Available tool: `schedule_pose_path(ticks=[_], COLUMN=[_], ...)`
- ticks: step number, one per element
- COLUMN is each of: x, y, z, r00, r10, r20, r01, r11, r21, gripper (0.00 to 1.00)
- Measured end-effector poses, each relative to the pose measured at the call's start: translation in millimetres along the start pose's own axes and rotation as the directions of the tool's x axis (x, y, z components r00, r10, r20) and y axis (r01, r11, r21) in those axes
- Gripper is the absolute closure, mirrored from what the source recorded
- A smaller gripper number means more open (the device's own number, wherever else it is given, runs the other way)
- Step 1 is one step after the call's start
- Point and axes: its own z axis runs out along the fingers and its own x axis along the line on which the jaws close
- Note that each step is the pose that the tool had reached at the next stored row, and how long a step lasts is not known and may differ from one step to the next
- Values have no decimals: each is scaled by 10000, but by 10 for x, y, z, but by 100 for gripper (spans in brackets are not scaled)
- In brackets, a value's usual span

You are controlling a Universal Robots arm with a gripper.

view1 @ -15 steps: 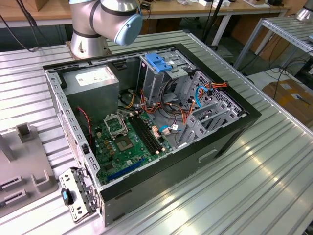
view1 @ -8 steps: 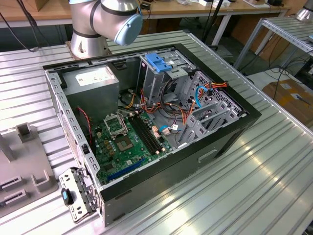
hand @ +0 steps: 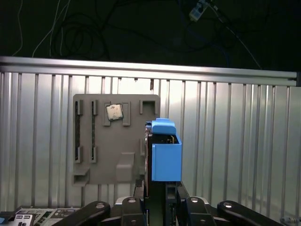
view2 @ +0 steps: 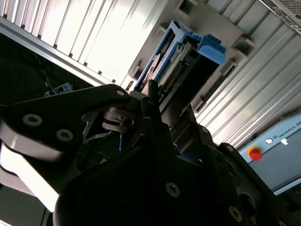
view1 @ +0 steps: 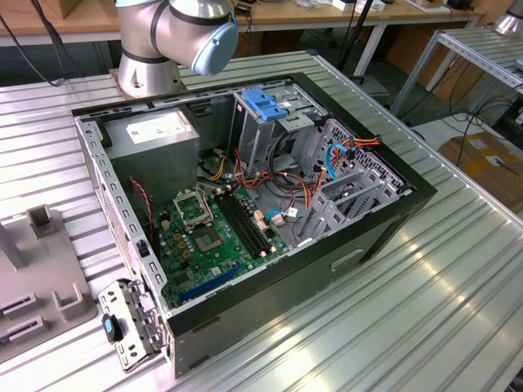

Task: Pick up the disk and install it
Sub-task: 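Pick up the disk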

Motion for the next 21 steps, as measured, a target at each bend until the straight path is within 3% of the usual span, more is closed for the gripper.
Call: schedule_pose_path(ticks=[8, 14, 17, 21], x=[3, 8, 9, 9], y=[-89, -222, -258, -263], z=[1, 1, 1, 2], r00=[10000, 10000, 10000, 10000], r10=[0, 0, 0, 0], r20=[1, 1, 1, 1], r01=[0, 0, 0, 0], r11=[10000, 10000, 10000, 10000], r21=[1, 1, 1, 2], gripper=[65, 65, 65, 65])
